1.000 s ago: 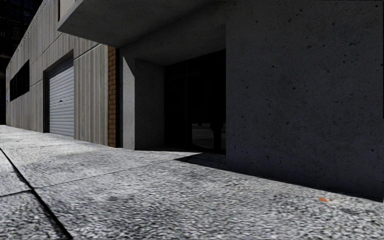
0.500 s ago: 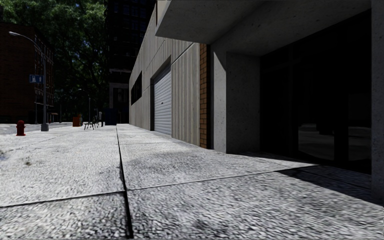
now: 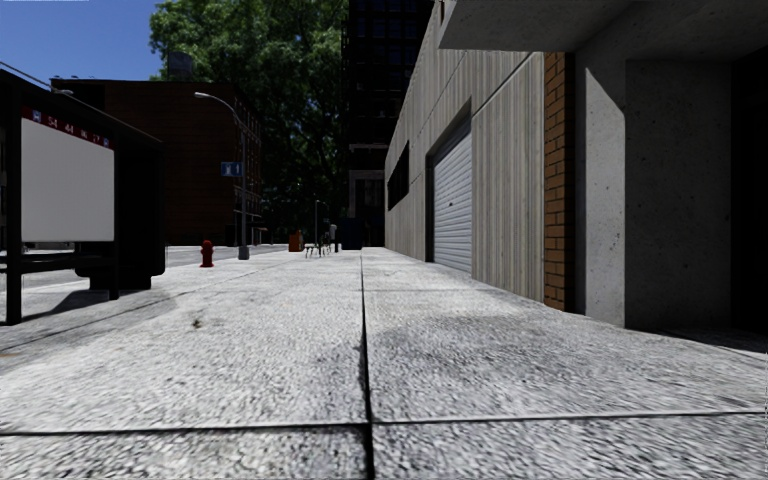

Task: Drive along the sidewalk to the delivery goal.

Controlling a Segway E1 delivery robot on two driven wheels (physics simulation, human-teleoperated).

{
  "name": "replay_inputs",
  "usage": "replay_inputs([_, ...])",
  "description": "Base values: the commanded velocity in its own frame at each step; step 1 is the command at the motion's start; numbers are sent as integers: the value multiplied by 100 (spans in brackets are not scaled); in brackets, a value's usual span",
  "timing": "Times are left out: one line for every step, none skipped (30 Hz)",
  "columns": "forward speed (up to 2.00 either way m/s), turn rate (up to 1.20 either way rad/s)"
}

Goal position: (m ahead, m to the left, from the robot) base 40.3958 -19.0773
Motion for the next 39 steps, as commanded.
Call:
replay_inputs([123, 0])
replay_inputs([123, 0])
replay_inputs([123, 0])
replay_inputs([123, 0])
replay_inputs([123, 0])
replay_inputs([123, 0])
replay_inputs([194, 0])
replay_inputs([200, 0])
replay_inputs([200, 0])
replay_inputs([200, 0])
replay_inputs([200, 0])
replay_inputs([200, 0])
replay_inputs([200, 0])
replay_inputs([200, 0])
replay_inputs([200, 0])
replay_inputs([200, 0])
replay_inputs([200, 0])
replay_inputs([200, 0])
replay_inputs([200, 0])
replay_inputs([200, 0])
replay_inputs([200, 0])
replay_inputs([200, 0])
replay_inputs([200, 0])
replay_inputs([200, 0])
replay_inputs([200, 0])
replay_inputs([200, 0])
replay_inputs([200, 0])
replay_inputs([200, 0])
replay_inputs([200, 0])
replay_inputs([200, 0])
replay_inputs([200, 0])
replay_inputs([200, 0])
replay_inputs([200, 0])
replay_inputs([200, 0])
replay_inputs([200, 0])
replay_inputs([200, 0])
replay_inputs([200, 0])
replay_inputs([200, 0])
replay_inputs([200, 0])
